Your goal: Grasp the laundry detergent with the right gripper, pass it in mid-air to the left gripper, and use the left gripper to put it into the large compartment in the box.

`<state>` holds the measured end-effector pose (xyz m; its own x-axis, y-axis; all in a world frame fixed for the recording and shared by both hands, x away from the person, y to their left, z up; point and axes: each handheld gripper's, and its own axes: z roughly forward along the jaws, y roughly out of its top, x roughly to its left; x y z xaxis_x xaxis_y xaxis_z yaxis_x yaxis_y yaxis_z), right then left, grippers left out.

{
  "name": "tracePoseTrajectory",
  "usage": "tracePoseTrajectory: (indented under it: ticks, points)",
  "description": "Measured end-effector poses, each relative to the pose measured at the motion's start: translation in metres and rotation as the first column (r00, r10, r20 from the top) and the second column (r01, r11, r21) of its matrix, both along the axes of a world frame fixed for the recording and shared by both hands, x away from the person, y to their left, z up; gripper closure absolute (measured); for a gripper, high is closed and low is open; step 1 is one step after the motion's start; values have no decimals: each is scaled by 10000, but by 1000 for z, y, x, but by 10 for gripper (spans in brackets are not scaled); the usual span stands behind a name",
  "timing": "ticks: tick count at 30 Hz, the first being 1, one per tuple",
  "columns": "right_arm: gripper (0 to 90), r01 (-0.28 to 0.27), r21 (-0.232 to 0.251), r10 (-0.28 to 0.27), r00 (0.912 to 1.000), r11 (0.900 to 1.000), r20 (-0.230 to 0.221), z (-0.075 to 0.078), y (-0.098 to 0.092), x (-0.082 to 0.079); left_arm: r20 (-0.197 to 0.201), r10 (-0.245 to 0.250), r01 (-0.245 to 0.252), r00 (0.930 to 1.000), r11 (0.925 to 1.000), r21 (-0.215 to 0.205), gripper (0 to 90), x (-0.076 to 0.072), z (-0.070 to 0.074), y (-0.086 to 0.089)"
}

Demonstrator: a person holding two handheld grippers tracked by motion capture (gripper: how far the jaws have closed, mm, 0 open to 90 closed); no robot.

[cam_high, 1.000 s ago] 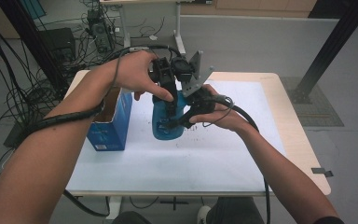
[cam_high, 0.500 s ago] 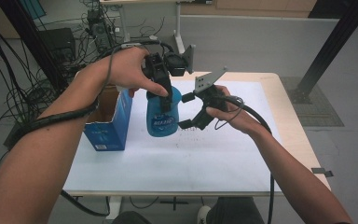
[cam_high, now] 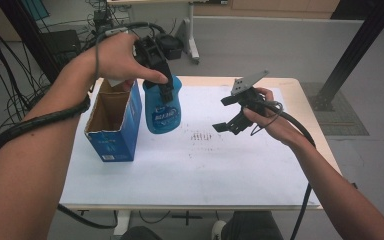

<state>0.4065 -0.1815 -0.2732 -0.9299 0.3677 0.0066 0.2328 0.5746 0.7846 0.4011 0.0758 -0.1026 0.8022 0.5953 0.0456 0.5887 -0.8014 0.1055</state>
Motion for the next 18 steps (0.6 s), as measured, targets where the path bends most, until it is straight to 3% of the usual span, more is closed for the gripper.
tracePoseTrajectory:
  ticks: [5,8,12,14,18]
  points:
    - [3,911,-250,-914,9958,9955,-87,1,-20,-1,96,1089,-1089,9940,9940,-10,369,4,20,17]
    - [3,1480,-249,-1487,9885,9887,-277,3,-32,-1,186,1935,-1935,9809,9811,5,369,7,33,27]
    - [3,1825,-382,-1839,9822,9825,-370,5,-48,-2,268,3069,-3070,9514,9517,5,368,12,51,43]
    - [3,2017,-546,-2043,9778,9779,-471,6,-54,-1,277,3579,-3577,9334,9338,-110,368,14,58,52]
    - [3,2456,-815,-2498,9672,9659,-464,10,-65,-2,195,4532,-4524,8912,8911,-364,369,19,70,68]
